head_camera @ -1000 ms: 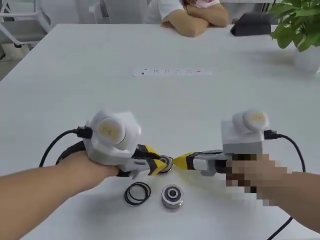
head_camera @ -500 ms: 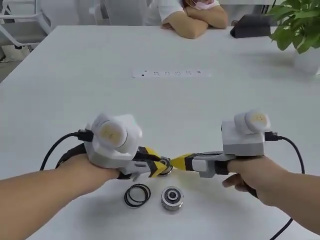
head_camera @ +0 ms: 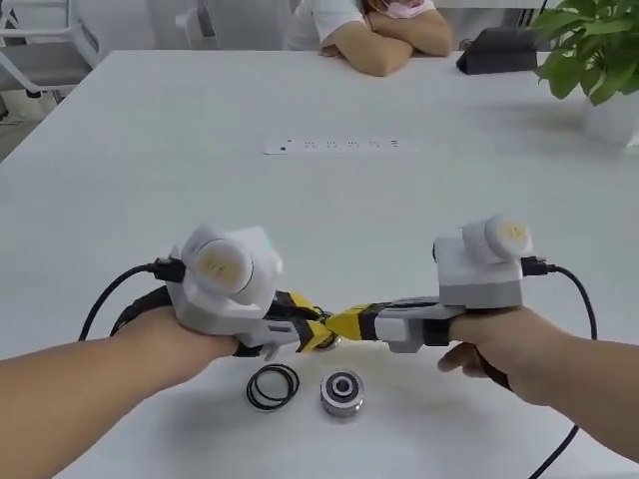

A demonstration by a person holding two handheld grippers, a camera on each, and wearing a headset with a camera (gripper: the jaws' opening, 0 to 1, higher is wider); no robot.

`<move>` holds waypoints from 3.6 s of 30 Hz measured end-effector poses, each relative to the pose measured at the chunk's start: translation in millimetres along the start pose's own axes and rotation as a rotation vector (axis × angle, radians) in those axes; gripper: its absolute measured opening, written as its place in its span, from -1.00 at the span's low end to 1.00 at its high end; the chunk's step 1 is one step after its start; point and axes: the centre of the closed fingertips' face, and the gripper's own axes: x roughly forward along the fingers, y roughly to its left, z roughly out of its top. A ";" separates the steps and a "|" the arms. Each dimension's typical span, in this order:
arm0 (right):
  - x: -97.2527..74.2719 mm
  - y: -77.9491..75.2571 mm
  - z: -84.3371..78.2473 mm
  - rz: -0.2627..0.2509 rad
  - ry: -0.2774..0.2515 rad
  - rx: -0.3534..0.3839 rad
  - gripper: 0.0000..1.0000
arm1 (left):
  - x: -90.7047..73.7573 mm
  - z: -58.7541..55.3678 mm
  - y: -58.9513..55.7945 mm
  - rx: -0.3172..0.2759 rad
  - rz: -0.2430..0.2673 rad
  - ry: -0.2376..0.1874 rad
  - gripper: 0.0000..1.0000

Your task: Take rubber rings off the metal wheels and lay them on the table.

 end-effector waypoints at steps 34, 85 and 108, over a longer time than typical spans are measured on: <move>-4.3 -1.2 -5.8 -0.037 -0.001 0.041 -1.00 | -8.0 5.6 -0.8 -0.037 -0.010 -0.016 -0.78; 8.1 45.2 -10.6 0.102 0.086 -0.002 -1.00 | -113.9 4.5 -27.3 -0.065 -0.034 -0.095 0.16; 33.3 54.7 -31.1 0.132 0.201 -0.037 -1.00 | -127.1 -10.0 -23.7 -0.080 -0.010 -0.080 0.21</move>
